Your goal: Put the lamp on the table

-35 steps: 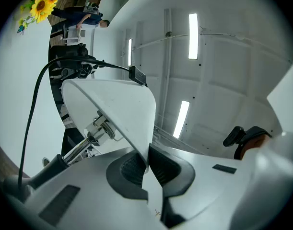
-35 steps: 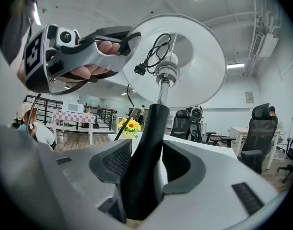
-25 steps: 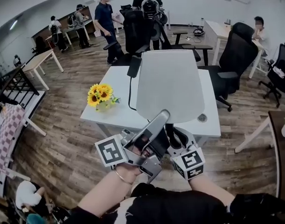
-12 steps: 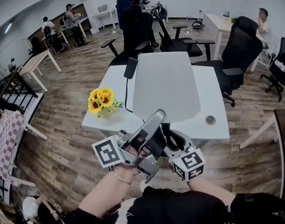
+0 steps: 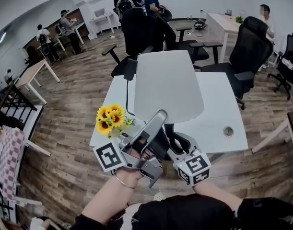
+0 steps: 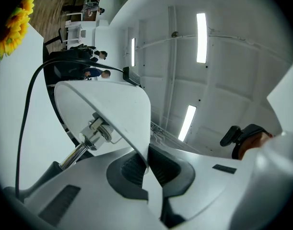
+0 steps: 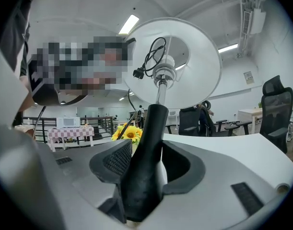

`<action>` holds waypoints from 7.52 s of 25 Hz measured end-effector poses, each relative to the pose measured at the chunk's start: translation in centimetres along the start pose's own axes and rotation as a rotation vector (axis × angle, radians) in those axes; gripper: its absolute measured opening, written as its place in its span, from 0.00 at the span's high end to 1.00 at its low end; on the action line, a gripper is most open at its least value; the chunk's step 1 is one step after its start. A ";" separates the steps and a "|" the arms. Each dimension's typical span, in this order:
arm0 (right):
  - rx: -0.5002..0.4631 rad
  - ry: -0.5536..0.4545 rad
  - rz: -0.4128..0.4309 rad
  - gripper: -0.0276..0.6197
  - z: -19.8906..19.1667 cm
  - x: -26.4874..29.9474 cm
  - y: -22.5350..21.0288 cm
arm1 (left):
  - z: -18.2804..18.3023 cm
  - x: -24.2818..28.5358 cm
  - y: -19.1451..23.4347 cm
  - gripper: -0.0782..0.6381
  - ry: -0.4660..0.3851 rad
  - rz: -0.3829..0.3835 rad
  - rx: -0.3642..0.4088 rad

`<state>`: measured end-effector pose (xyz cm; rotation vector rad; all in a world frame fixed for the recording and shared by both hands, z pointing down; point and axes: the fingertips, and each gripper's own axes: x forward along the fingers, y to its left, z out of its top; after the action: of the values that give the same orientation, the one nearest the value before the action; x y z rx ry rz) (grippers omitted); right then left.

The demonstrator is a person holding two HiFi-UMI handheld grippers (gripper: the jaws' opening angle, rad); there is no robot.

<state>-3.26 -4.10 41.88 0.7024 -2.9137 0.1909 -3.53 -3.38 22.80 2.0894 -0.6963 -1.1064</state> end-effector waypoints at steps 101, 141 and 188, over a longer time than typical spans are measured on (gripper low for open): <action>0.045 0.103 -0.075 0.64 -0.3 32.5 -24.3 | 21.8 11.4 30.4 0.86 0.095 0.072 -0.154; 0.186 0.229 -0.096 0.64 -4.3 32.2 -25.8 | 18.4 10.3 33.0 0.83 0.097 0.186 -0.146; 0.232 0.087 -0.235 0.93 1.0 23.6 -25.3 | 16.8 10.0 33.5 0.80 0.095 0.229 -0.202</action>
<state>-12.50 -37.06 47.09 1.0347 -2.7232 0.5233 -17.71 -36.96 36.12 1.8281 -0.7254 -0.9055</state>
